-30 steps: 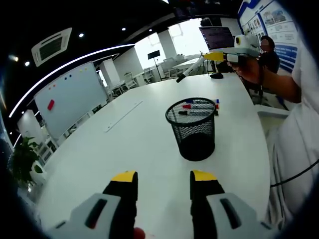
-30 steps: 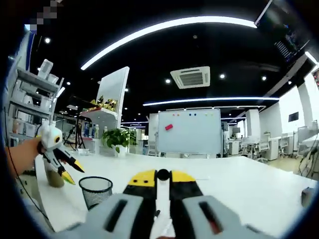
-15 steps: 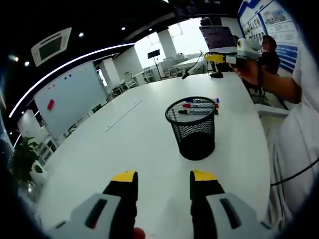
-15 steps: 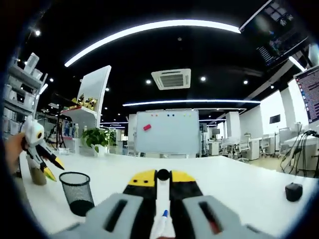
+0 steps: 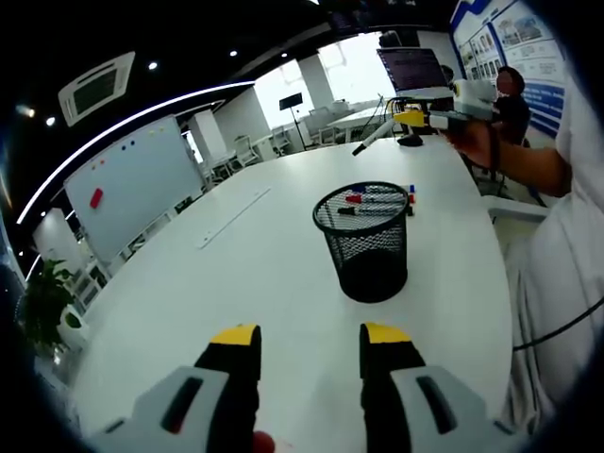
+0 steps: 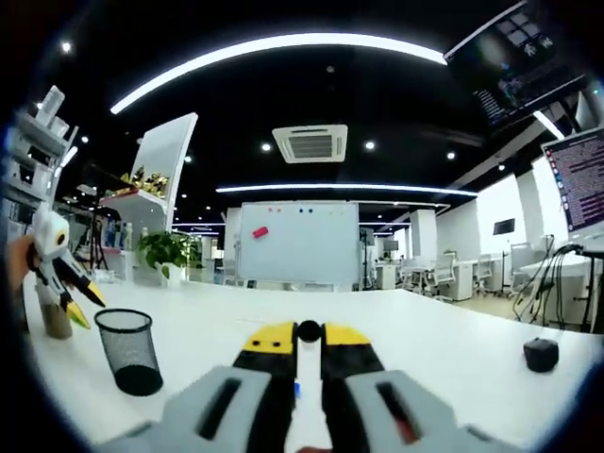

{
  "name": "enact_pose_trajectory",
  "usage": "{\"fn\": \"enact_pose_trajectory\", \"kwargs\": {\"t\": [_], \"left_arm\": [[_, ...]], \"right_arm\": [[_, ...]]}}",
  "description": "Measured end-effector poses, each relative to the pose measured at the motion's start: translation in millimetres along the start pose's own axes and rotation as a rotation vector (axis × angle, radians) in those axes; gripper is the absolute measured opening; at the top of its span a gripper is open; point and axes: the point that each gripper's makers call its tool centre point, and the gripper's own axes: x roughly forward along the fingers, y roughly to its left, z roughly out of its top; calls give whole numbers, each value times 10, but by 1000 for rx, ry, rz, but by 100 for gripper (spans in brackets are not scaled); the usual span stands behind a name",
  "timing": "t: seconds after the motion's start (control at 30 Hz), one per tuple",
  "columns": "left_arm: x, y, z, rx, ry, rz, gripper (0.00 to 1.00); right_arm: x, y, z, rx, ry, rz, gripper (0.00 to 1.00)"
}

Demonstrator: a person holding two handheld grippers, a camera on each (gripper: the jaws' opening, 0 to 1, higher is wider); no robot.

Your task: Pick up the whiteboard markers from the pen holder and place them facing the whiteboard neatly

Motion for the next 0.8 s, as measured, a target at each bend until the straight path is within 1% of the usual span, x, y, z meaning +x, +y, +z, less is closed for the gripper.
{"fn": "enact_pose_trajectory", "kwargs": {"t": [0.17,0.23,0.33,0.6,0.8], "left_arm": [[-1,-2,0,0,0,0,44],[0,-2,-1,0,1,1,44],[1,0,-2,0,2,1,44],[3,1,-7,3,5,2,44],[2,4,-5,4,5,3,44]], "right_arm": [[-2,-48,-53,5,12,-15,7],[-4,-100,-96,1,31,-44,7],[1,-161,-174,14,61,-67,7],[-2,-195,-255,20,91,-81,7],[7,-170,-299,21,106,-72,7]]}}
